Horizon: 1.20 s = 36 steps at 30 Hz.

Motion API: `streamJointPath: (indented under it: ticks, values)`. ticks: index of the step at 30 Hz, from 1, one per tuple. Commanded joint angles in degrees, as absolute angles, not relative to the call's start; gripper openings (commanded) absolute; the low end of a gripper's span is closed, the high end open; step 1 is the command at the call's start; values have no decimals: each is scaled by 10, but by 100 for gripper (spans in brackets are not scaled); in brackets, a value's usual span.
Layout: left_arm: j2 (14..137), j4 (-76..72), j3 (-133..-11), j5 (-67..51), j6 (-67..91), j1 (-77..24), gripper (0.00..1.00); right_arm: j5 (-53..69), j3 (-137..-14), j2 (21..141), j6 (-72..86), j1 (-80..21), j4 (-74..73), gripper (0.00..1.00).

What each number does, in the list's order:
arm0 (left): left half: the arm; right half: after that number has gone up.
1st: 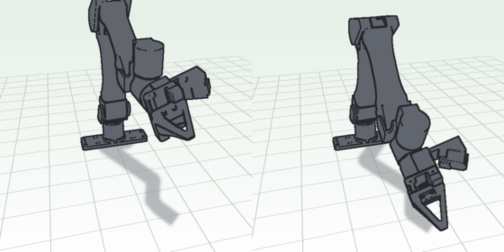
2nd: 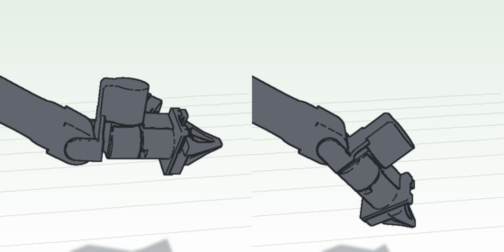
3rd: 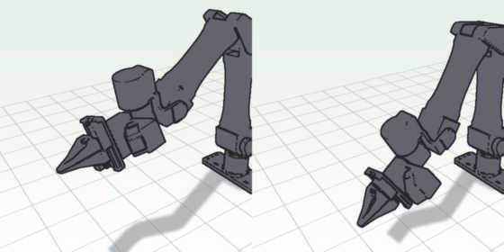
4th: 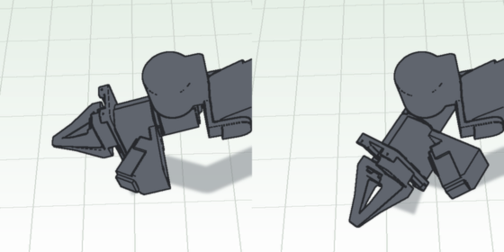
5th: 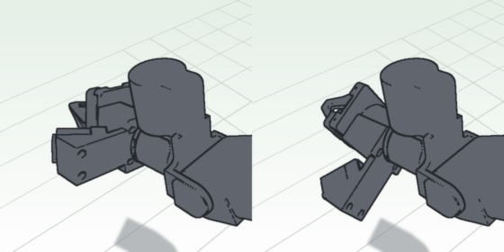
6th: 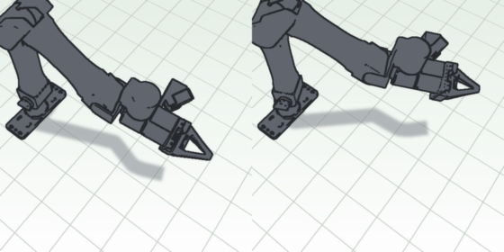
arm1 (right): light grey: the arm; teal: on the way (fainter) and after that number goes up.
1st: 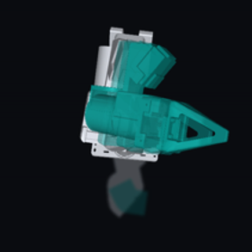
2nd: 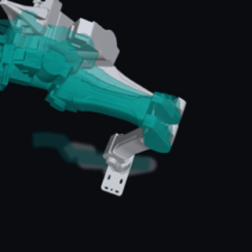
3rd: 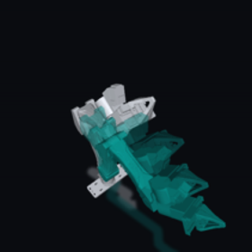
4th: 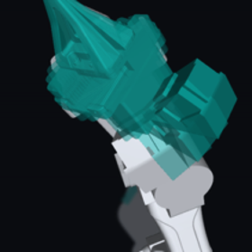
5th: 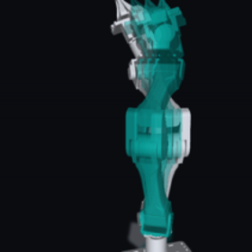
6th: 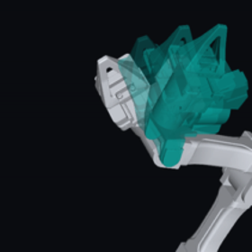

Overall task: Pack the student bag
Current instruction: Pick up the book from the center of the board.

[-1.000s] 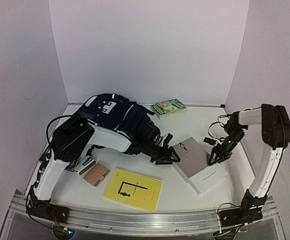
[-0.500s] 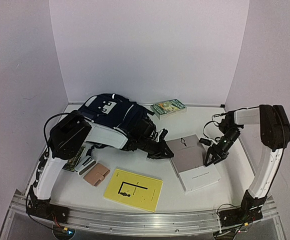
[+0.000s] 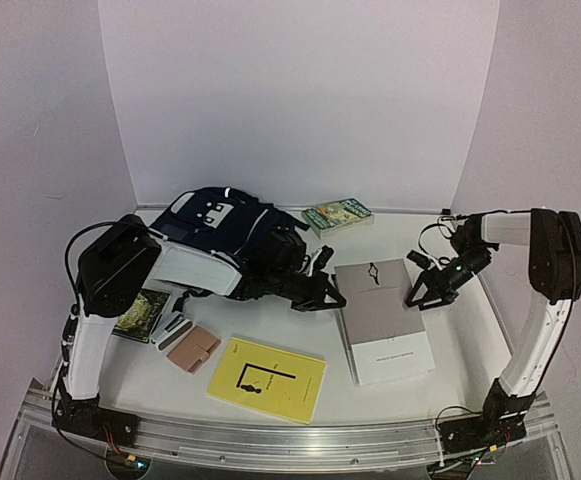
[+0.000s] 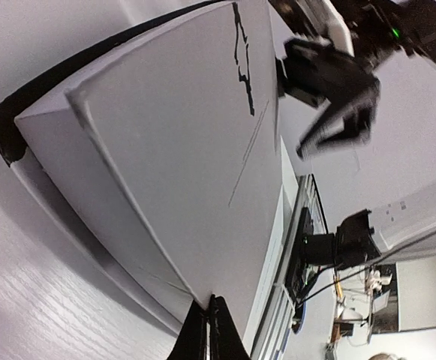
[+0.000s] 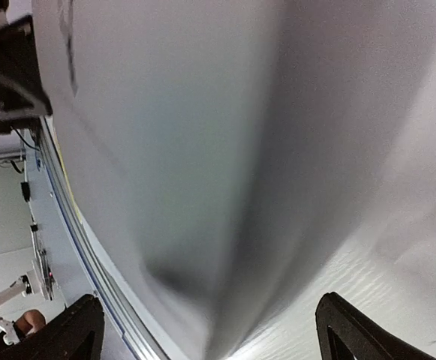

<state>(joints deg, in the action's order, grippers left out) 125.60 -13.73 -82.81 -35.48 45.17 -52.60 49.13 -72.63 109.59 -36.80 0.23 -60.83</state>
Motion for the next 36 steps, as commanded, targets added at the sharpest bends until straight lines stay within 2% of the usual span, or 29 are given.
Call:
streamJointPath:
  ticks: [1, 8, 13, 16, 23, 29, 31, 36]
  values:
    - [1192, -179, -796, -403, 354, -517, 0, 586, -748, 1124, -413, 41, -595, 98]
    - [1178, -133, -799, -420, 302, -508, 0, 672, -746, 1132, -518, 31, -660, 98]
    - [1185, -115, -813, -446, 284, -507, 0, 706, -779, 1179, -730, 12, -847, 96]
    - [1184, -102, -819, -458, 267, -507, 0, 717, -785, 1193, -758, 3, -890, 87]
    - [1176, -44, -841, -454, 228, -507, 0, 742, -775, 1155, -744, -31, -890, 75]
    - [1166, -33, -840, -437, 219, -507, 0, 761, -771, 1131, -712, -48, -890, 51]
    - [1156, -16, -841, -427, 212, -507, 8, 759, -778, 1120, -700, -48, -890, 43]
    - [1091, 122, -854, -386, 147, -497, 60, 740, -800, 1079, -668, -56, -890, 35]
